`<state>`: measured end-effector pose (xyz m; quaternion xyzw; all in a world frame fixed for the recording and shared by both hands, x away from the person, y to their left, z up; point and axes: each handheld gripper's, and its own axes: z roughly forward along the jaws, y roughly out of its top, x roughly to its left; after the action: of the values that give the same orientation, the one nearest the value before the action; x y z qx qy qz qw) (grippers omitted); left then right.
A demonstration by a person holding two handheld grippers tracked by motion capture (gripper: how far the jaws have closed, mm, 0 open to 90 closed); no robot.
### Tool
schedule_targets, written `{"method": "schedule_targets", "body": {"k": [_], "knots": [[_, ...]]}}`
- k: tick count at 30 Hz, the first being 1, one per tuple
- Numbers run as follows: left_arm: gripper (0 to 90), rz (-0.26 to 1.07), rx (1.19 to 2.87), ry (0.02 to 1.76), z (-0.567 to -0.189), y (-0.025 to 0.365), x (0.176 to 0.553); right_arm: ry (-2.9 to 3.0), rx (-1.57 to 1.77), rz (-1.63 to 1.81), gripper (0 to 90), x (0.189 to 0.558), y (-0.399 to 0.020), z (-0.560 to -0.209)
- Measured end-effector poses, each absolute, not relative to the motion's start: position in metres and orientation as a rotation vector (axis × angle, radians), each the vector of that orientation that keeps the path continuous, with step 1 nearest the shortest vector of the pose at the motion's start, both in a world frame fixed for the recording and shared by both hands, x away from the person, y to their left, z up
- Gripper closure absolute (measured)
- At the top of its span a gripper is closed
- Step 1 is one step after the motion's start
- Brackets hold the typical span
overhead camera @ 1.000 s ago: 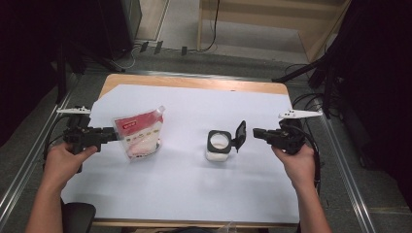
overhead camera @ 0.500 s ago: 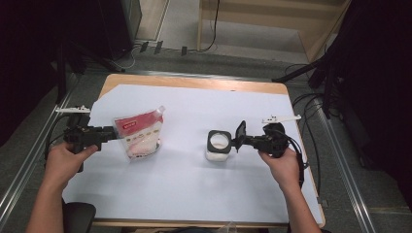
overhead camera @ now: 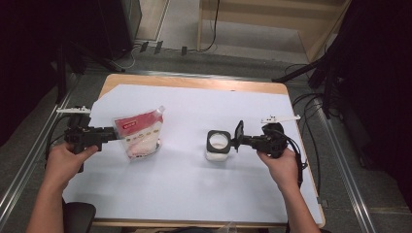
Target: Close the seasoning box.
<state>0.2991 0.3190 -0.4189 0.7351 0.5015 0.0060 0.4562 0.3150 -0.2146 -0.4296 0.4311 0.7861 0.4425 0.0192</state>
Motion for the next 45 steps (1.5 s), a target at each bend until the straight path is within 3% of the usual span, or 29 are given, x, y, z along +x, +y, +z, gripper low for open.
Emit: {"method": "schedule_targets", "body": {"k": [45], "knots": [[45.5,0.003,1.824,1.238,-0.42,0.317,0.299,2.535,1.227,1.362,88.6,0.31,-0.178,-0.434]]}}
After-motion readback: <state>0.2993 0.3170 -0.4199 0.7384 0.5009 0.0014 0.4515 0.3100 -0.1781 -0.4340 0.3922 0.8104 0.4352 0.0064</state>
